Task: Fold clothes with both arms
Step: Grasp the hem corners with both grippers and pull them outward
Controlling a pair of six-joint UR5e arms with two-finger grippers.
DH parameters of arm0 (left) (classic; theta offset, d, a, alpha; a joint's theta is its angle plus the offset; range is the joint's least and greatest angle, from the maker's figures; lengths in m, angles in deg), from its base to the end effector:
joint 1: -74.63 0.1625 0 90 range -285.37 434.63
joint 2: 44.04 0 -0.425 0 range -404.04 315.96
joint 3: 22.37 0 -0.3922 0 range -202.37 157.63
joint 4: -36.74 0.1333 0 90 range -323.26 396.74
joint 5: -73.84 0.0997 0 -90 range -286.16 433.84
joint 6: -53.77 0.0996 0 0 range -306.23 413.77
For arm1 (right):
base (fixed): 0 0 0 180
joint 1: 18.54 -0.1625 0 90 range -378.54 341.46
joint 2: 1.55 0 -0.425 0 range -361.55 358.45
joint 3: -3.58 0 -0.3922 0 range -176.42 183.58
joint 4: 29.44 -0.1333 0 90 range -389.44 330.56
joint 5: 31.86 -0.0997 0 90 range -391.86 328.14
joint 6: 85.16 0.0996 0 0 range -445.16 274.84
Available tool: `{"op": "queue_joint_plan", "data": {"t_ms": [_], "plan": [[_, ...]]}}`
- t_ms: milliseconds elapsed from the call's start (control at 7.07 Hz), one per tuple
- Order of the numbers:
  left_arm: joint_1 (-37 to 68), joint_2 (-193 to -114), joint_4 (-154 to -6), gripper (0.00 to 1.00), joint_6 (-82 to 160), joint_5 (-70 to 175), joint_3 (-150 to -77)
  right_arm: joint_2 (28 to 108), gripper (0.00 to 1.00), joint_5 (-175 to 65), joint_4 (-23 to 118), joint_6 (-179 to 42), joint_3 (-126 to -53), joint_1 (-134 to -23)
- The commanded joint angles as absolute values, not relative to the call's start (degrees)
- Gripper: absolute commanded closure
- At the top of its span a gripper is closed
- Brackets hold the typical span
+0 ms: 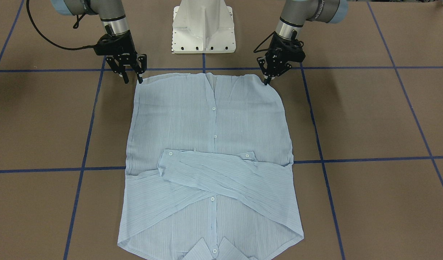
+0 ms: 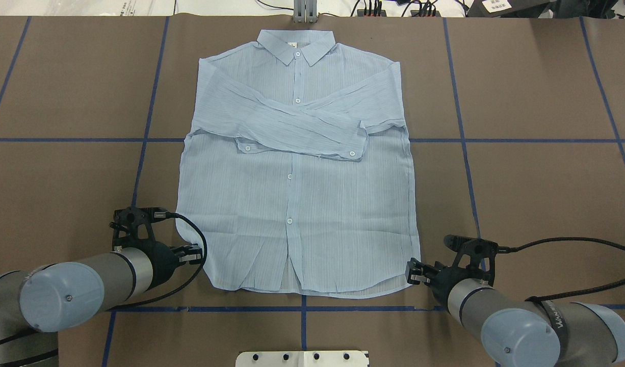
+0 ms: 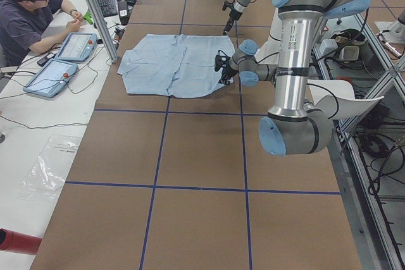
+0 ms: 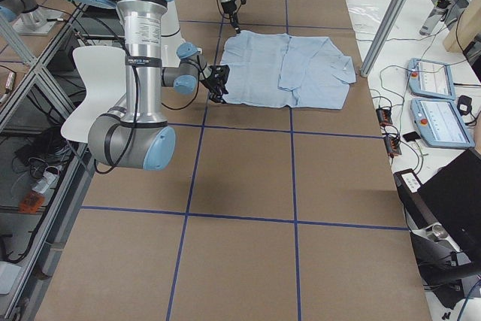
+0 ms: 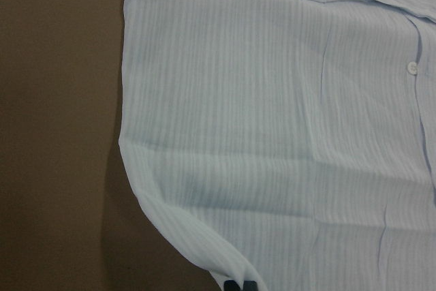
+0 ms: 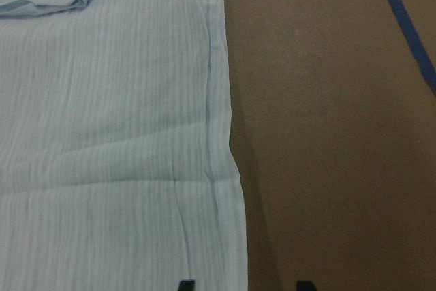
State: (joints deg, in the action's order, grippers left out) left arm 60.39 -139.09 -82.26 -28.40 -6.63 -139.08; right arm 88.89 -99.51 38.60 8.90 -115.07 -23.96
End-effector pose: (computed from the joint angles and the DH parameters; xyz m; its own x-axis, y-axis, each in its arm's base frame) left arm 0.4529 -0.2695 0.3404 0.5212 0.0063 -0.8534 0.3145 0.9281 0.1990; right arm -0.4587 -0.2155 0.3845 0.6093 0.1236 0.7833 -0.4223 0.8866 0.1886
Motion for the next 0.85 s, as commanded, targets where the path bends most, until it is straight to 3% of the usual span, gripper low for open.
{"op": "queue_joint_plan", "data": {"t_ms": [0, 707], "plan": [[60.39, -138.97, -82.27, 1.00, -28.32, -6.41, -139.53, 88.71, 0.50, -98.48, 38.77, 9.14, -114.10, -22.76], [60.22, -138.09, -82.18, 1.00, -28.32, -6.32, -140.76, 87.40, 0.61, -97.08, 38.77, 9.14, -112.70, -21.53]]}}
